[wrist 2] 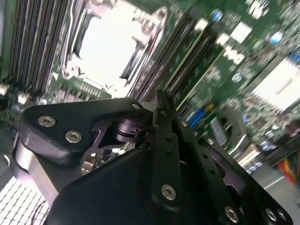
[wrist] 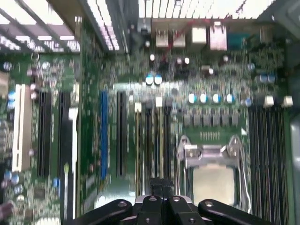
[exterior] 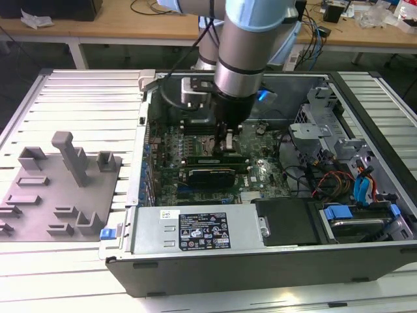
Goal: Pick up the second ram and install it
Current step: 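Press down the second ram until it locks into place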
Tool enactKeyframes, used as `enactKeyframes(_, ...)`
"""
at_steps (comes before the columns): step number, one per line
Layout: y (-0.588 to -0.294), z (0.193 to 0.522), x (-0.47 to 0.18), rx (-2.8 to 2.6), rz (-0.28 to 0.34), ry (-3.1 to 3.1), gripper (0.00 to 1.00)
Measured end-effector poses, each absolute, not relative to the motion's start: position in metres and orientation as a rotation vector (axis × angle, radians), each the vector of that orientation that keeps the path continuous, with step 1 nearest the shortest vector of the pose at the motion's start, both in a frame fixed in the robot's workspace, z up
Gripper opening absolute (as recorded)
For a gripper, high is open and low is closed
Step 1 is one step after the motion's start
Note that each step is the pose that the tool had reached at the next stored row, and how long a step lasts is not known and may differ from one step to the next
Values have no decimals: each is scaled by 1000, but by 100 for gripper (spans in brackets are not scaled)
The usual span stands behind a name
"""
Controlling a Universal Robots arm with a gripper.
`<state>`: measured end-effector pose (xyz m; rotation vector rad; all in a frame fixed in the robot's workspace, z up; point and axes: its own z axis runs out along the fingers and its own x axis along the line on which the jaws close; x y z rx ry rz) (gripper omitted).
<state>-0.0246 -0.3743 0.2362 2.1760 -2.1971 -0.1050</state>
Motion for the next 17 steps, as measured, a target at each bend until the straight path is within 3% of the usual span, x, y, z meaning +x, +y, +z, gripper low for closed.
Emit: enactKeyframes(17, -374, 231, -61, 2183, -96, -2204, 11)
